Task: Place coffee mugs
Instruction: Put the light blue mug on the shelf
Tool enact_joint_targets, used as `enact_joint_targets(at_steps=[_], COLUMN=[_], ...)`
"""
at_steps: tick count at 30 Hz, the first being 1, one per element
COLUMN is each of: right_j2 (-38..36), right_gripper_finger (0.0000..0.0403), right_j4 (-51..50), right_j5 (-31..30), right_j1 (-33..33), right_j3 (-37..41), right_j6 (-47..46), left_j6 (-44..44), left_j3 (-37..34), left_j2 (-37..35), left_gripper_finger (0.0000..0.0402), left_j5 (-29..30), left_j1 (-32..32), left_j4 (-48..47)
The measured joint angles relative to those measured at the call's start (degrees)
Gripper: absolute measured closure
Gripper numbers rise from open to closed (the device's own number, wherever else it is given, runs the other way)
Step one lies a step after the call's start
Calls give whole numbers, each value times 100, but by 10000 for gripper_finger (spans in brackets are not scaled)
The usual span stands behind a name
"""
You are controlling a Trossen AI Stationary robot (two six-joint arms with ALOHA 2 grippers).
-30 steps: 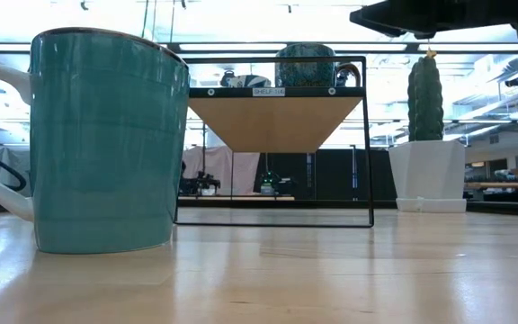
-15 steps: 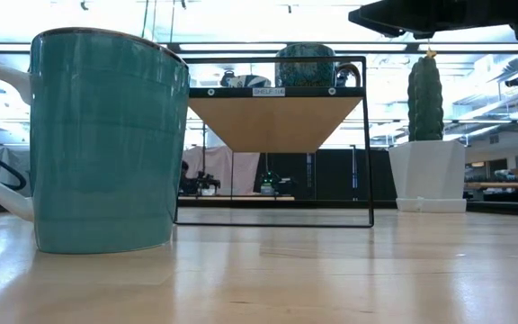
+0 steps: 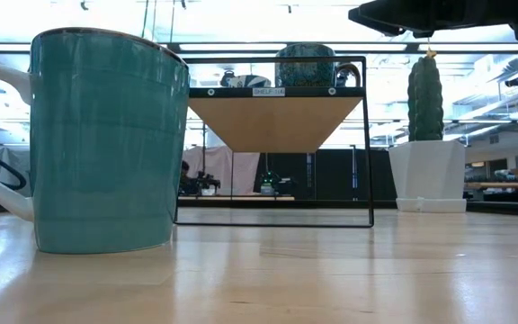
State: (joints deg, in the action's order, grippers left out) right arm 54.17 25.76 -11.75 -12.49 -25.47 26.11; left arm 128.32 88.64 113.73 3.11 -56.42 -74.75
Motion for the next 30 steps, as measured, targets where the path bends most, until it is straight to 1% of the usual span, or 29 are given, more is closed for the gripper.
enact_joint_targets(at_steps=[7,11,15,19,23,26,30], right_j2=[0,0,0,0,0,0,0], right_gripper_finger=[207,207,207,207,207,207,207], right_j4=[3,4,7,7,7,7,7], right_j5=[0,0,0,0,0,0,0], right_j1=[0,0,0,0,0,0,0], right_j3=[0,0,0,0,0,0,0], right_j6=[0,0,0,0,0,0,-1], left_j6=[-281,-512,-732,-905,-1121,-1336,-1821], left_j3=[0,0,-4,-4,-4,-4,-4], left_j2=[0,0,-61,-374,-825,-1216,-1772], left_gripper_finger=[343,343,343,343,343,343,343], left_j5=[350,383,253,311,361,567,1256], left_j1=[-7,-7,-7,-7,11,88,347], left_j4=[-340,-470,-560,-797,-1279,-1571,-1524])
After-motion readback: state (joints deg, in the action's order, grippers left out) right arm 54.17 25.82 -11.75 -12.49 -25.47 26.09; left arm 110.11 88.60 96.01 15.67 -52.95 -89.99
